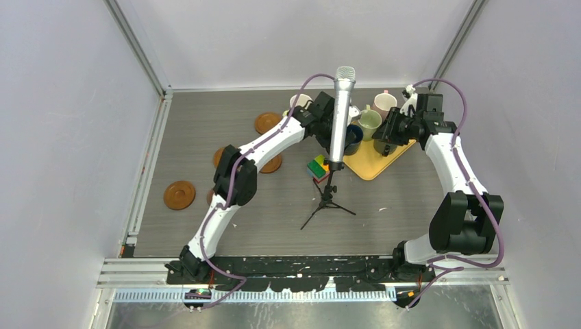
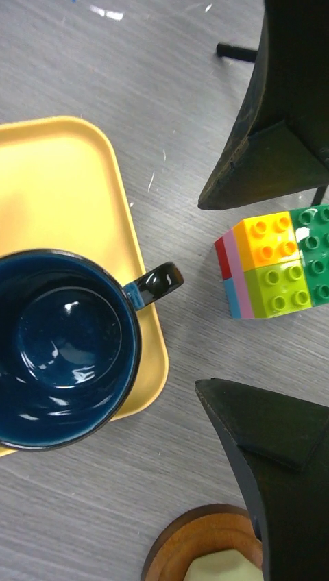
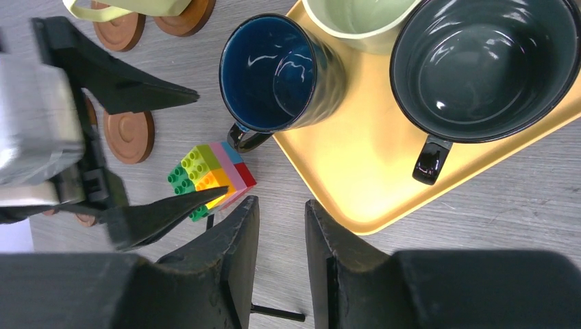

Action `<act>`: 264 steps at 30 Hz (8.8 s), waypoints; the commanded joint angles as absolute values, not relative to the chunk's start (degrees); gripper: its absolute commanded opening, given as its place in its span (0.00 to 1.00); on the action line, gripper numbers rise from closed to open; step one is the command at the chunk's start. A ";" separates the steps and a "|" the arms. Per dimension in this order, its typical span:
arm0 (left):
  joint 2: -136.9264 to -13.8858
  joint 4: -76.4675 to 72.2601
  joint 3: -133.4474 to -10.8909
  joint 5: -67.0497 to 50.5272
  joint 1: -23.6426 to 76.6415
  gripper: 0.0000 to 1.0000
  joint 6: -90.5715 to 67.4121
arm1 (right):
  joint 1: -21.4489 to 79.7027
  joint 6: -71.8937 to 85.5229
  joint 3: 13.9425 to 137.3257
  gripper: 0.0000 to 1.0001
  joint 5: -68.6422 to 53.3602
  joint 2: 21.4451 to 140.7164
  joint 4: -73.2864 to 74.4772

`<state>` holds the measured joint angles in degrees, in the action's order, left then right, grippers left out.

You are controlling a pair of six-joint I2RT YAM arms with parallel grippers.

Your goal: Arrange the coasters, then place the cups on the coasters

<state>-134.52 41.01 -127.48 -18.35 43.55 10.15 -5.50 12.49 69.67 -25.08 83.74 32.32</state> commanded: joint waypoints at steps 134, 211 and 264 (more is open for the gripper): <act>-118.16 -2.07 -87.72 -29.97 9.14 0.00 12.70 | -7.82 7.01 73.38 0.81 -32.08 85.17 39.86; -91.63 14.02 -76.23 -33.95 10.84 0.82 6.08 | -7.32 7.84 74.35 0.24 -18.64 99.43 34.23; -123.22 30.40 -110.66 -23.50 38.87 0.83 9.94 | -7.34 17.05 71.20 0.81 -32.25 82.94 32.43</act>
<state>-120.51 26.52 -105.10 -26.13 37.15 8.40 -2.22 17.76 73.47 -30.74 87.94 31.51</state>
